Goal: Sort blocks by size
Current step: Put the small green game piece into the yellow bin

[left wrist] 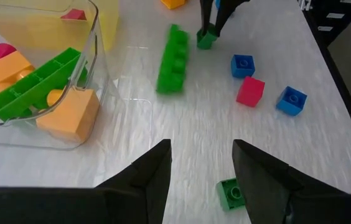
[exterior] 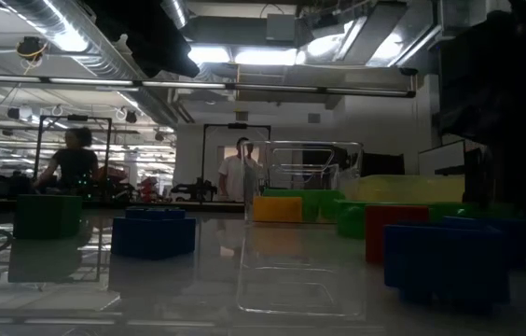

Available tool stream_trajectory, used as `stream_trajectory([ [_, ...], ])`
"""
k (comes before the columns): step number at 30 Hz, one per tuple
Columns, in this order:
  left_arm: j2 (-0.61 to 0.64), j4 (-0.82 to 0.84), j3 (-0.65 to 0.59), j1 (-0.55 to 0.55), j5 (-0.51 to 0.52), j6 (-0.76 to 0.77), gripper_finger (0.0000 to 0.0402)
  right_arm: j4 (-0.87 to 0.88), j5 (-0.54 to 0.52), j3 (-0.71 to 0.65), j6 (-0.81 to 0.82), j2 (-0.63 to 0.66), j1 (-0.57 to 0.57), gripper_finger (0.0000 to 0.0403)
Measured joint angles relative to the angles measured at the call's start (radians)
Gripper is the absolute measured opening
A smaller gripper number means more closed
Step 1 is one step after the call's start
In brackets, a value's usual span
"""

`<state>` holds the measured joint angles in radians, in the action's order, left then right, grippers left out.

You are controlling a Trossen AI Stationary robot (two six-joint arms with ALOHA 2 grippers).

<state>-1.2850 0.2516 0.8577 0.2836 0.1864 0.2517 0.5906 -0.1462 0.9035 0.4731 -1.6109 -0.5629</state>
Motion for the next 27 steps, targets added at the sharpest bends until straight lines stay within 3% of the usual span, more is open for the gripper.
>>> stream_trajectory([
  [5, 0.0, 0.0, 0.0, 0.0, 0.0, 0.002, 0.0156, 0.054, 0.037, 0.041, -0.006, 0.004, 0.0, 0.0063],
  [9, 0.0, 0.0, 0.0, 0.0, 0.0, 0.002, 0.0156, 0.187, 0.008, 0.141, -0.04, 0.017, 0.0, 0.007],
  [19, 0.0, 0.0, 0.0, 0.0, 0.0, 0.002, 0.0156, 0.527, -0.388, 0.304, -0.176, 0.017, 0.083, 0.0073],
  [27, 0.0, 0.001, 0.0, 0.001, -0.022, 0.012, 0.0156, 0.569, -0.491, 0.3, -0.323, 0.017, 0.277, 0.0074],
])
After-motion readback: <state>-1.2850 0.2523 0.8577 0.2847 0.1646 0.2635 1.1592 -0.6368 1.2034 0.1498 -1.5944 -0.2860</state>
